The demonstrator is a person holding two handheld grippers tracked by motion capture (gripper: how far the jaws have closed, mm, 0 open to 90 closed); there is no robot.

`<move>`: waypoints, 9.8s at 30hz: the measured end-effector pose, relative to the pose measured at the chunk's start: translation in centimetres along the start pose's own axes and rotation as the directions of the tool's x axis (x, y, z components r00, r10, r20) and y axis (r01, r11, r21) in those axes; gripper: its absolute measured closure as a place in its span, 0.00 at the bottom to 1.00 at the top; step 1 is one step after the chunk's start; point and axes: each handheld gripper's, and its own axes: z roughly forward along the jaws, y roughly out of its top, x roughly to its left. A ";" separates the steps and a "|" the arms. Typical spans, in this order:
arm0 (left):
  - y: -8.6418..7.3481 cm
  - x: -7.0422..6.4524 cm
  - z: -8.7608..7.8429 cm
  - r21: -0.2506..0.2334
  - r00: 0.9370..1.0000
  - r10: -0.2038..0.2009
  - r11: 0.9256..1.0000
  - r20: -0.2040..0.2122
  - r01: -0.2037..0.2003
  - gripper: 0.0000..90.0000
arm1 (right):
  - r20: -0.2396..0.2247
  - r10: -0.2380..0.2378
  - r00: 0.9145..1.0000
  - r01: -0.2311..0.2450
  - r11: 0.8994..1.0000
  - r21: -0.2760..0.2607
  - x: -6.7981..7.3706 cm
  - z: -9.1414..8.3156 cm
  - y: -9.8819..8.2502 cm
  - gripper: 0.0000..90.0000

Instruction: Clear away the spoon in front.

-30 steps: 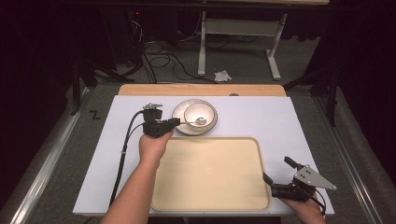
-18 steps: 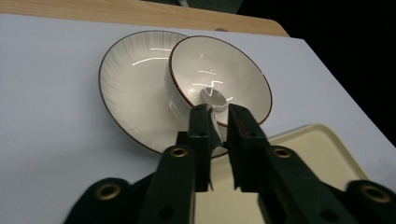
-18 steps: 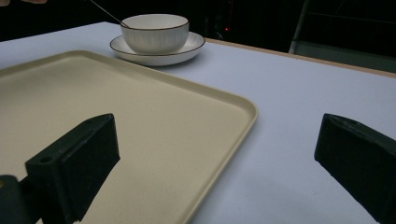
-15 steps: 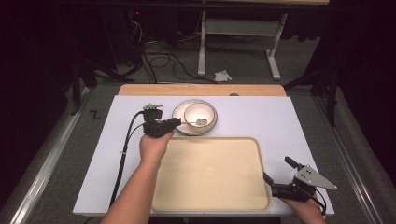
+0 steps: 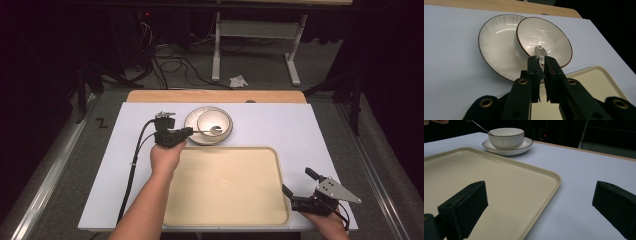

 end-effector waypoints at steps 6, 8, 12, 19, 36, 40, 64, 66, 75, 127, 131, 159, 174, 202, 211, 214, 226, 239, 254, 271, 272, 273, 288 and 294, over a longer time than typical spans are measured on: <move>0.0 -0.1 -0.2 -0.015 1.000 0.019 1.000 -0.019 -0.019 0.95 | 0.000 0.001 1.000 -0.001 1.000 0.001 0.0 0.0 0.0 0.01; 0.0 -0.2 -0.3 -0.020 1.000 0.025 0.999 -0.010 -0.025 0.99 | 0.000 0.001 1.000 -0.001 1.000 0.000 0.0 0.0 0.0 0.01; -0.1 -0.3 -0.4 -0.036 0.999 0.042 0.998 -0.017 -0.043 0.99 | 0.000 0.002 1.000 -0.002 1.000 0.000 0.0 0.0 0.0 0.01; 0.1 -0.7 -1.4 -0.108 0.999 0.052 0.993 -0.002 -0.052 0.99 | 0.000 0.004 1.000 -0.004 1.000 0.001 0.0 0.0 0.0 0.01; -0.6 -0.8 -6.0 -0.241 0.991 0.113 0.966 0.066 -0.094 0.99 | -0.004 -0.006 1.000 0.006 1.000 0.004 0.1 0.1 0.0 0.01; -1.2 -0.6 -7.0 -0.269 0.989 0.125 0.958 0.079 -0.099 0.99 | -0.004 -0.007 1.000 0.007 1.000 0.006 0.2 0.1 0.0 0.01; -6.8 -1.0 -11.1 -0.315 0.963 0.198 0.940 0.184 -0.132 0.99 | -0.008 -0.010 1.000 0.010 1.000 0.009 0.3 0.2 -0.1 0.01; -7.2 -1.1 -11.1 -0.314 0.961 0.195 0.941 0.194 -0.127 0.99 | -0.007 -0.009 1.000 0.009 1.000 0.009 0.3 0.2 -0.1 0.01; -10.2 -0.8 -10.8 -0.287 0.950 0.165 0.954 0.265 -0.085 0.99 | -0.010 -0.007 1.000 0.007 1.000 0.016 0.4 0.3 -0.1 0.01; -15.0 0.5 -6.2 -0.036 0.936 -0.009 0.999 0.353 0.024 0.96 | -0.016 0.000 1.000 0.001 1.000 0.030 0.5 0.5 -0.3 0.01; -15.1 0.6 -6.2 -0.028 0.943 -0.016 0.999 0.333 0.026 0.90 | -0.018 -0.005 1.000 0.005 1.000 0.027 0.5 0.4 -0.3 0.01; -15.2 -0.8 -5.6 0.152 0.949 0.316 0.938 -0.004 -0.312 1.00 | -0.018 -0.006 1.000 0.006 1.000 0.020 0.5 0.3 -0.2 0.02; -17.4 -4.7 -6.2 0.282 0.869 0.478 0.823 0.123 -0.493 1.00 | -0.020 -0.001 1.000 0.001 1.000 0.019 0.5 0.2 -0.1 0.02; -13.5 -7.1 0.9 0.248 0.890 0.448 0.856 0.085 -0.454 1.00 | -0.011 0.008 1.000 -0.007 1.000 0.020 0.3 0.1 -0.3 0.02; -13.2 -8.7 1.1 0.209 0.884 0.445 0.859 0.146 -0.467 1.00 | -0.016 0.003 1.000 -0.002 1.000 0.025 0.4 0.3 -0.3 0.02; -13.3 -8.7 2.2 0.239 0.887 0.443 0.854 0.133 -0.462 1.00 | -0.011 0.007 1.000 -0.006 1.000 0.022 0.4 0.2 -0.3 0.02; -12.7 -6.4 1.3 0.250 0.910 0.410 0.876 0.063 -0.412 1.00 | -0.013 0.005 1.000 -0.004 1.000 0.018 0.3 0.1 -0.2 0.02; -11.9 -4.0 0.8 0.250 0.930 0.368 0.901 -0.003 -0.355 1.00 | -0.007 0.008 1.000 -0.008 1.000 0.019 0.3 0.1 -0.3 0.02; -12.1 -1.4 -3.5 0.205 0.936 0.347 0.922 -0.058 -0.329 1.00 | -0.007 0.006 1.000 -0.006 1.000 0.016 0.2 0.0 -0.3 0.02; -15.9 -3.4 -5.2 0.289 0.896 0.444 0.854 0.031 -0.433 1.00 | -0.009 0.004 1.000 -0.004 1.000 0.018 0.4 0.0 -0.2 0.02; -15.9 -3.6 -5.1 0.288 0.895 0.445 0.852 0.039 -0.436 1.00 | -0.007 0.007 1.000 -0.007 1.000 0.016 0.4 -0.1 -0.2 0.02; -16.0 -3.9 -5.0 0.286 0.893 0.447 0.851 0.045 -0.440 1.00 | -0.007 0.007 1.000 -0.007 1.000 0.016 0.4 -0.1 -0.2 0.02; -16.3 -4.7 -4.6 0.275 0.879 0.472 0.838 0.067 -0.471 1.00 | -0.011 0.007 1.000 -0.007 1.000 0.018 0.5 0.0 -0.2 0.02; -15.7 -3.8 -5.4 0.212 0.886 0.463 0.863 0.033 -0.459 0.96 | -0.013 -0.001 1.000 0.001 1.000 0.013 0.4 -0.1 -0.2 0.02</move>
